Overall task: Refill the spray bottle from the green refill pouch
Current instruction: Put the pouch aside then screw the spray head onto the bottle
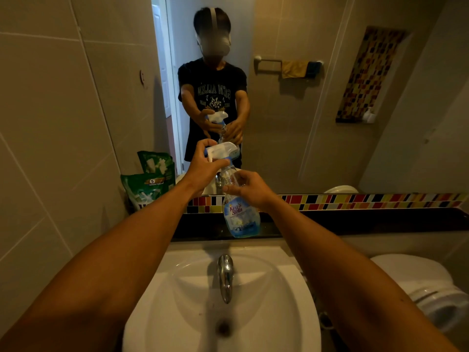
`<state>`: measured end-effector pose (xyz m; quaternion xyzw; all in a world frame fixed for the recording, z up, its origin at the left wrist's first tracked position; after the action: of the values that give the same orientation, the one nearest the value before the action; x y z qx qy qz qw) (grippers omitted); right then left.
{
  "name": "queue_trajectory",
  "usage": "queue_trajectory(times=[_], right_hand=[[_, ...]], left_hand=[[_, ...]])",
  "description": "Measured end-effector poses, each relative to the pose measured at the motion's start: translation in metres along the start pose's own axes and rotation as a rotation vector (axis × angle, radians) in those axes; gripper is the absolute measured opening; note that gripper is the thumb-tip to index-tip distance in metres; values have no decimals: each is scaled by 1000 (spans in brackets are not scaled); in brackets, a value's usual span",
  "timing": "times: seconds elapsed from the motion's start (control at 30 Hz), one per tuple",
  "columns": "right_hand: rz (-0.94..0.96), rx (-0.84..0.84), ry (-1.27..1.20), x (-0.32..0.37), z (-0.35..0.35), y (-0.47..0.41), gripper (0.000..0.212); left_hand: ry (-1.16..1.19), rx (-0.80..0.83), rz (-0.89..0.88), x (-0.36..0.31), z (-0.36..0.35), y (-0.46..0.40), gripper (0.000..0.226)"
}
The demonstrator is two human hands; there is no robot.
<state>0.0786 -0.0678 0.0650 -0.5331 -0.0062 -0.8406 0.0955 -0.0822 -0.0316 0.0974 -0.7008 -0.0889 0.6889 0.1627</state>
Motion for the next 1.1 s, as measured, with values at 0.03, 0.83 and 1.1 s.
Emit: queue_trajectory(times=[0.03,0.83,1.1], right_hand=[[-2,2,8,0,-1,-1,47],[34,-12,97,-1,-8,-9,37],[36,5,75,-2,-7,-7,33]], left_hand=[[10,4,-13,1,0,0,60],[-72,13,-80,17,6,-9,64],[-16,56,-66,20,10,-9,56]])
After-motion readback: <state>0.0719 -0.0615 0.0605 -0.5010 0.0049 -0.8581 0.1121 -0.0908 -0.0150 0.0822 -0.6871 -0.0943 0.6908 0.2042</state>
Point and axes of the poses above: each hand's wrist, its own y-axis away from the middle knuckle, its own z-axis out of the back of the hand, x = y × z, the point moved 2 cm from there along -y, towards the middle knuckle, and after that the axes turned 1 degree about z, right-handed, at the moved point
